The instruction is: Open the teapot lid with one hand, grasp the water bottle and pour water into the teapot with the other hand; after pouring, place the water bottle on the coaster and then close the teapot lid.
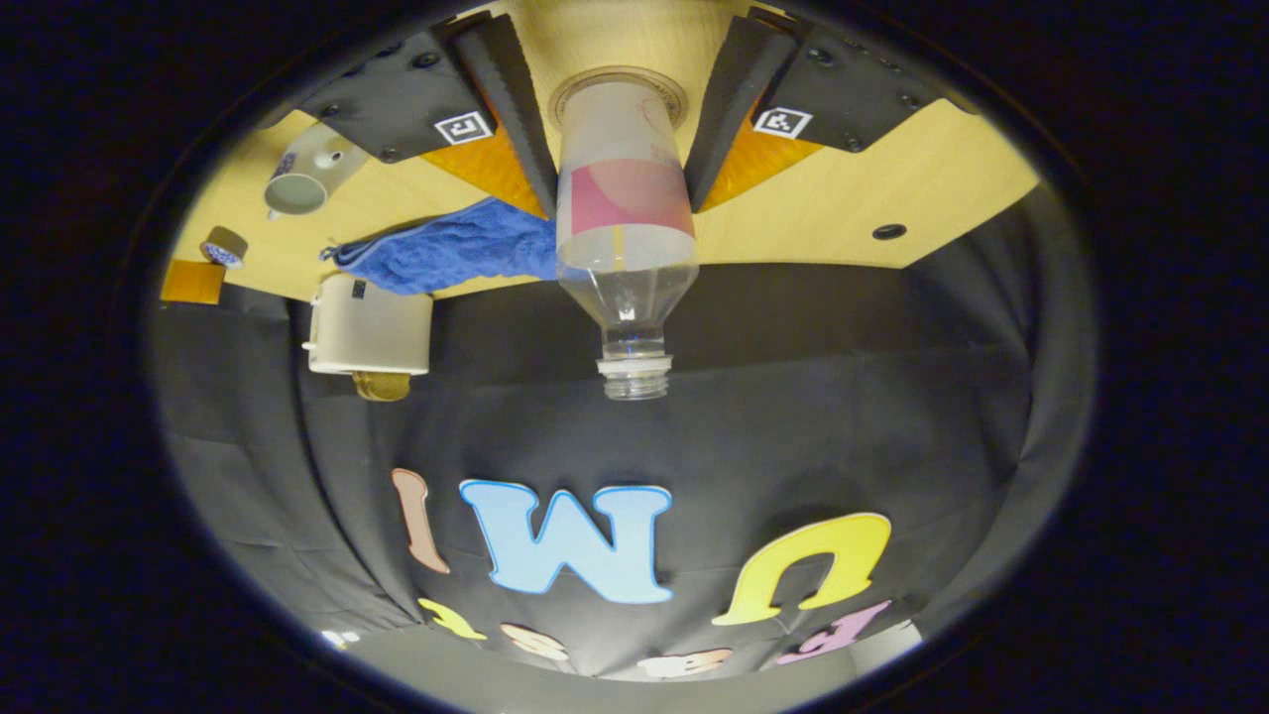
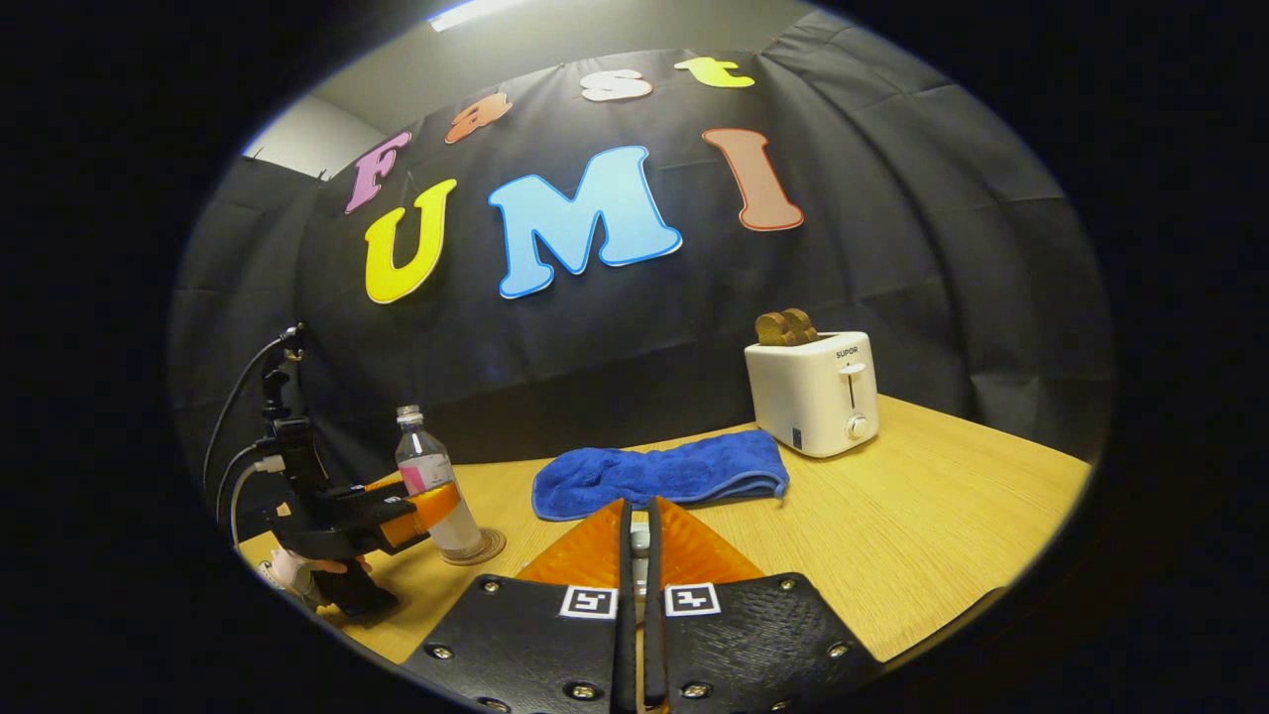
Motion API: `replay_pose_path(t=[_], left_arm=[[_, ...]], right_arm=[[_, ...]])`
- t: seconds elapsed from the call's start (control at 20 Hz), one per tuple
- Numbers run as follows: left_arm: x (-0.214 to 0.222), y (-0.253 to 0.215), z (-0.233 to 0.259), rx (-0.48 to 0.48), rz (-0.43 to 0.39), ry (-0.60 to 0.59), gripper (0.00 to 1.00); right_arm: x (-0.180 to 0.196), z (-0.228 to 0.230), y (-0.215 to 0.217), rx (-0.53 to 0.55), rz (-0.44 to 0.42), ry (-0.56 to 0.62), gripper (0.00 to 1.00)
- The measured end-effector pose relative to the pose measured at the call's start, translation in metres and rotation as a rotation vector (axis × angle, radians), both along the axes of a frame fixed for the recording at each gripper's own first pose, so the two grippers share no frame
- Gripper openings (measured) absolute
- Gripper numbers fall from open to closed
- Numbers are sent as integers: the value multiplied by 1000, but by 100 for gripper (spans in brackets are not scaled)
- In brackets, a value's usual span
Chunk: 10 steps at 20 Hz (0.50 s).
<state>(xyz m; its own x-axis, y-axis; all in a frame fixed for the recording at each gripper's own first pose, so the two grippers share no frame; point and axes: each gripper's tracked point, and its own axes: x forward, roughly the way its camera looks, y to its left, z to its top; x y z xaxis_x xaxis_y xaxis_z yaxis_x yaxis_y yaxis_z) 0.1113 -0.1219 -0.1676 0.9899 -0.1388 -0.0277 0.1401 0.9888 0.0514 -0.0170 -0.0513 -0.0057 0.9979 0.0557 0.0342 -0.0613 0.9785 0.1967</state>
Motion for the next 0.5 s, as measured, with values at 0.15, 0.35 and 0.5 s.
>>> replay_pose_path(t=[0.15,0.35,0.5], left_arm=[[0,1,-1,-56,-4,-7,88],[-2,1,-2,-88,-17,-12,88],[-2,-1,-4,-63,-20,2,89]], right_arm=[[-1,1,2,-6,1,-4,3],[0,0,4,-16,3,-1,3],[-1,-1,6,-28,7,-1,3]])
